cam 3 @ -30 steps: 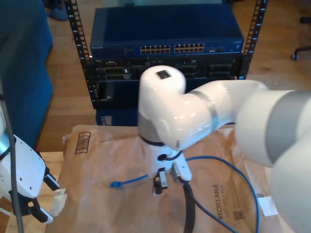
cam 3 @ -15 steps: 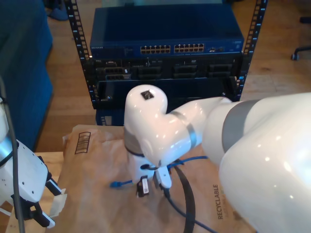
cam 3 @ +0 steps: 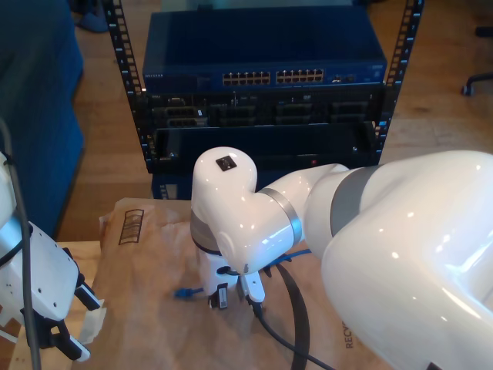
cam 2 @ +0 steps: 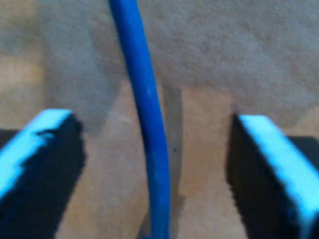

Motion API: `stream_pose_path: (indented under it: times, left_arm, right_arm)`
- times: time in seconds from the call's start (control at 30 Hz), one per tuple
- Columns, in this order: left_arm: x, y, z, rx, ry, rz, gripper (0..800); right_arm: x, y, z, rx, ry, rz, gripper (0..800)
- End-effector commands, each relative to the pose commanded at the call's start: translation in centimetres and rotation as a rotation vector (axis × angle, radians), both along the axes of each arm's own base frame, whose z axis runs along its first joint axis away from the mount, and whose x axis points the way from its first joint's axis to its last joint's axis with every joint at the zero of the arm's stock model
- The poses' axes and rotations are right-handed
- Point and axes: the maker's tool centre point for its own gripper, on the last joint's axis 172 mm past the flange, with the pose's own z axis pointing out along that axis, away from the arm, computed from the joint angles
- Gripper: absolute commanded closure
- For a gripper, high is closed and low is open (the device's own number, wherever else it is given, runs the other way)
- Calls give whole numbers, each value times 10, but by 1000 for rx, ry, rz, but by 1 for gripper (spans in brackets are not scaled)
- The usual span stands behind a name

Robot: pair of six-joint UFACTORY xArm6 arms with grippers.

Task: Grab the cable and plug it in

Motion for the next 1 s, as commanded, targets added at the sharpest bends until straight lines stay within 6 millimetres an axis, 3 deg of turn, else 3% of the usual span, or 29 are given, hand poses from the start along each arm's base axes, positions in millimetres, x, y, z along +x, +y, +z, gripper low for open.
stream_pose_path:
  times: [0.07,0.2,0.33,0.5,0.63,0.8,1.0]
  left_arm:
    - [0,0,0,-1,0,1,1]
    - [5,-3,4,-9,-11,10,2]
    - [34,-21,34,-62,-88,17,1]
    - [68,-70,71,-161,-158,-23,2]
    - [92,-99,79,-230,-140,-11,1]
    - [102,-153,99,-320,-156,-66,1]
    - [104,-193,115,-381,-165,-123,1]
  right_arm:
    - [1,6,3,14,-15,-24,764]
    - [3,11,21,40,-36,-33,798]
    - [-2,-4,52,55,-48,-44,798]
    - [-3,-94,83,61,-53,-191,798]
    - [-10,-150,110,90,-64,-310,798]
    - [-33,-146,149,207,3,-383,798]
    - [-43,-142,167,281,49,-408,798]
